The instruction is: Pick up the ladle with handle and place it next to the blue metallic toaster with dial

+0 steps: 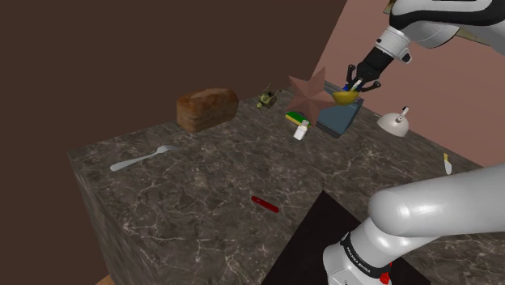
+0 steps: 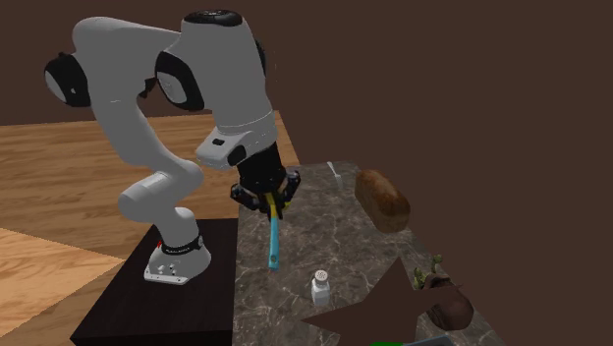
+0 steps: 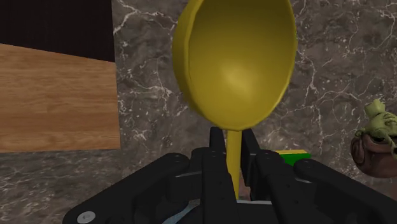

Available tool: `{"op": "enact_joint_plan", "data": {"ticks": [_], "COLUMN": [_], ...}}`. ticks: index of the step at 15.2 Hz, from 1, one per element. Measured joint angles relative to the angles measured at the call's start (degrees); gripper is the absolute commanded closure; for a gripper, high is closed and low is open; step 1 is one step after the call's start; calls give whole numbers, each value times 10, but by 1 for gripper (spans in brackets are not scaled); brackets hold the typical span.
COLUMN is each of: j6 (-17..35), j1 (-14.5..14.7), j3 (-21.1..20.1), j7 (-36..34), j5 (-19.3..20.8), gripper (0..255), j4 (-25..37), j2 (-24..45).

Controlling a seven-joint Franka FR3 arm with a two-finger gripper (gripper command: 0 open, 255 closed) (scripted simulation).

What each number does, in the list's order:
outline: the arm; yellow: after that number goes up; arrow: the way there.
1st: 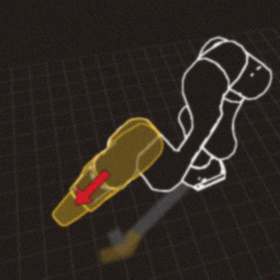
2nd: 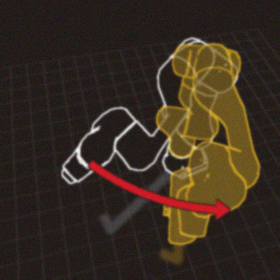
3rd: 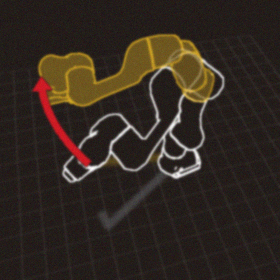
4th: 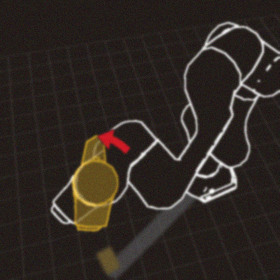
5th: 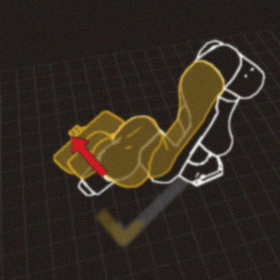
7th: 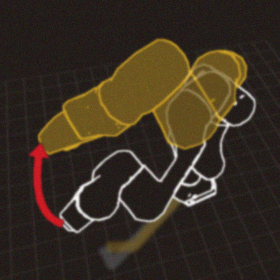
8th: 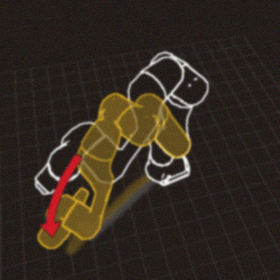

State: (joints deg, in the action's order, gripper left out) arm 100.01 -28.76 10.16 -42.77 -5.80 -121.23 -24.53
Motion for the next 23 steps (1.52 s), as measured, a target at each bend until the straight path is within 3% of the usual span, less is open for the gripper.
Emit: {"op": "enact_joint_plan", "data": {"ticks": [9, 23], "j6": [-11, 87], "j1": [-27, -30], "j3": [86, 93], "j7": [120, 146], "j5": [-14, -21], "gripper": [255, 255], "j4": [137, 51], "j2": [146, 162]}}
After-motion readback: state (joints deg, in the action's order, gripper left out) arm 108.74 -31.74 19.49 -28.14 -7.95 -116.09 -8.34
